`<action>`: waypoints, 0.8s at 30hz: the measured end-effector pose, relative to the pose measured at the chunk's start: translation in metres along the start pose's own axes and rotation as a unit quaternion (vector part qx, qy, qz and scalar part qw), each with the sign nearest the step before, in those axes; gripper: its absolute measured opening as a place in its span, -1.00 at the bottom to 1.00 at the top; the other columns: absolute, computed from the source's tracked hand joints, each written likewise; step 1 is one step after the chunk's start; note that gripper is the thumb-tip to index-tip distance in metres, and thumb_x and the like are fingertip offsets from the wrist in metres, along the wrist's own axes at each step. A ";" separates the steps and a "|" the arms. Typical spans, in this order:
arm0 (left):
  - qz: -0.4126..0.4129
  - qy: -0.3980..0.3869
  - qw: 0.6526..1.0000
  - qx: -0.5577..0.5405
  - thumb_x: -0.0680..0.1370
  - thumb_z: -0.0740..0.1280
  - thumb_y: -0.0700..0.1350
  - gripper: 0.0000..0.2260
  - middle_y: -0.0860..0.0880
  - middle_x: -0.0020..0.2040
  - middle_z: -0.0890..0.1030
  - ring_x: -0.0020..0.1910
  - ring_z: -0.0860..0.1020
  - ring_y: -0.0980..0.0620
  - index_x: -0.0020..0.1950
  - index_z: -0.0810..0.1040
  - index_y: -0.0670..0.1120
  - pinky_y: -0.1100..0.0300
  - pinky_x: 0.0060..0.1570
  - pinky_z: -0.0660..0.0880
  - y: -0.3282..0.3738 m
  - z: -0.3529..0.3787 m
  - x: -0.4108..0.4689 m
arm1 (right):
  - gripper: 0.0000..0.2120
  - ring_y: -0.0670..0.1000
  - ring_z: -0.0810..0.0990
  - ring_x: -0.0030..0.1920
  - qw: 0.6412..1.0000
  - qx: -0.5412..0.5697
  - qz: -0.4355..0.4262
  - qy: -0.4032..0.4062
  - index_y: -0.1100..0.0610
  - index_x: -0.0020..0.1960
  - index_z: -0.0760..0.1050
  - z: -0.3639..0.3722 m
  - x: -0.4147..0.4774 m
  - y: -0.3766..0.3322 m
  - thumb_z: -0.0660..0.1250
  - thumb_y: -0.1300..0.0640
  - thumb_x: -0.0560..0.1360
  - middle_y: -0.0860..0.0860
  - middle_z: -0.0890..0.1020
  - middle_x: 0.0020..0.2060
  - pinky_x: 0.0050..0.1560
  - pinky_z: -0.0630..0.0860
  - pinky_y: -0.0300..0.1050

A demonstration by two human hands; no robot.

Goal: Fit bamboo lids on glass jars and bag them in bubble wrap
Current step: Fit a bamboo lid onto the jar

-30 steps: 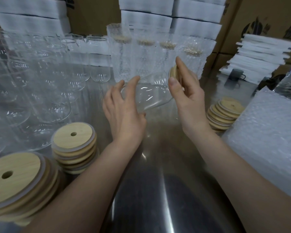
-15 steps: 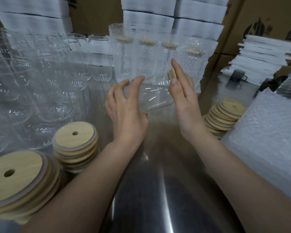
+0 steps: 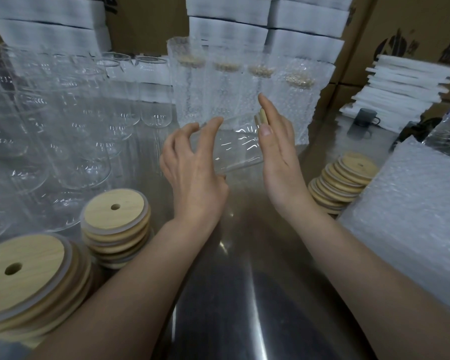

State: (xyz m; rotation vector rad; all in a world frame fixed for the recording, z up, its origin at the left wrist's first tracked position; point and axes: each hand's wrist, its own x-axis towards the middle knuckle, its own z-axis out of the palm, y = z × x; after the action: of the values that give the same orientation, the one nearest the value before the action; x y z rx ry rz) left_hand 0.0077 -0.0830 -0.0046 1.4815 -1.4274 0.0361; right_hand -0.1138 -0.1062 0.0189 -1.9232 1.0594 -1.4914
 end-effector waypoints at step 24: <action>-0.199 0.078 0.966 -0.143 0.40 0.54 -0.03 -0.19 -0.13 0.45 0.34 0.39 0.37 -0.15 0.51 0.16 -0.09 0.04 0.31 0.31 -0.021 0.007 0.016 | -0.63 0.46 0.31 0.34 0.774 -0.522 0.350 0.075 0.28 0.31 0.42 -0.134 0.016 -0.037 0.27 0.32 0.51 0.40 0.37 0.34 0.32 0.28 0.28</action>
State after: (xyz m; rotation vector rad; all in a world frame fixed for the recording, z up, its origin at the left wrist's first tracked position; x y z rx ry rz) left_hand 0.0238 -0.1039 -0.0112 1.4611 -0.9444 -0.2846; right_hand -0.2296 -0.0863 0.0951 -1.5692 2.6994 -0.5982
